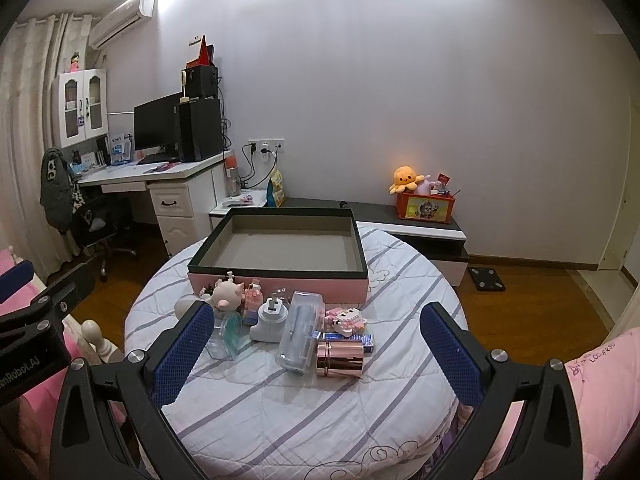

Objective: Organize rigid objects

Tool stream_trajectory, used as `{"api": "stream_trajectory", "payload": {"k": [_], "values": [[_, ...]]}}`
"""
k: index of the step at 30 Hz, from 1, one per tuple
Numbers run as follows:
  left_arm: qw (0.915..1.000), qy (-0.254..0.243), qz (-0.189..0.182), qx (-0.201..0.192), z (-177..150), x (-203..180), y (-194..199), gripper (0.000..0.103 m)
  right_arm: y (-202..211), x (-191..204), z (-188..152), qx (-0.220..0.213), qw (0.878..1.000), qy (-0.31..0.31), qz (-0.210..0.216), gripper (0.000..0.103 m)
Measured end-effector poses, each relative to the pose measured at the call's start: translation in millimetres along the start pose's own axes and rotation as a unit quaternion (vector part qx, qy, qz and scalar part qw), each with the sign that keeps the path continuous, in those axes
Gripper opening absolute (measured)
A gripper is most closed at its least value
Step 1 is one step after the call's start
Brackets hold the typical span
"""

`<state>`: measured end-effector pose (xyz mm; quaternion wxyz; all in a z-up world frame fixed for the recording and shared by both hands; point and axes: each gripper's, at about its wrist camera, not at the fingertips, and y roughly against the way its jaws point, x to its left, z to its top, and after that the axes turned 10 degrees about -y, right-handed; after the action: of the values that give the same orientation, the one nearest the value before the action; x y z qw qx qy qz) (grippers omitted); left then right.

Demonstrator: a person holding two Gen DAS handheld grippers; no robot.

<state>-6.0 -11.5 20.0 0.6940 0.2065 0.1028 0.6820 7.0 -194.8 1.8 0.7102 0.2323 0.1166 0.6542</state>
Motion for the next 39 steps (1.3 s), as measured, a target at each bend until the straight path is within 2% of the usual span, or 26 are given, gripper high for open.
{"api": "stream_trajectory", "payload": {"k": [39], "values": [[0.9999, 0.01, -0.008, -0.003, -0.2, 3.6, -6.0, 0.103, -8.2, 0.7, 3.8, 0.004, 1.0, 0.004, 0.005, 0.103]]}}
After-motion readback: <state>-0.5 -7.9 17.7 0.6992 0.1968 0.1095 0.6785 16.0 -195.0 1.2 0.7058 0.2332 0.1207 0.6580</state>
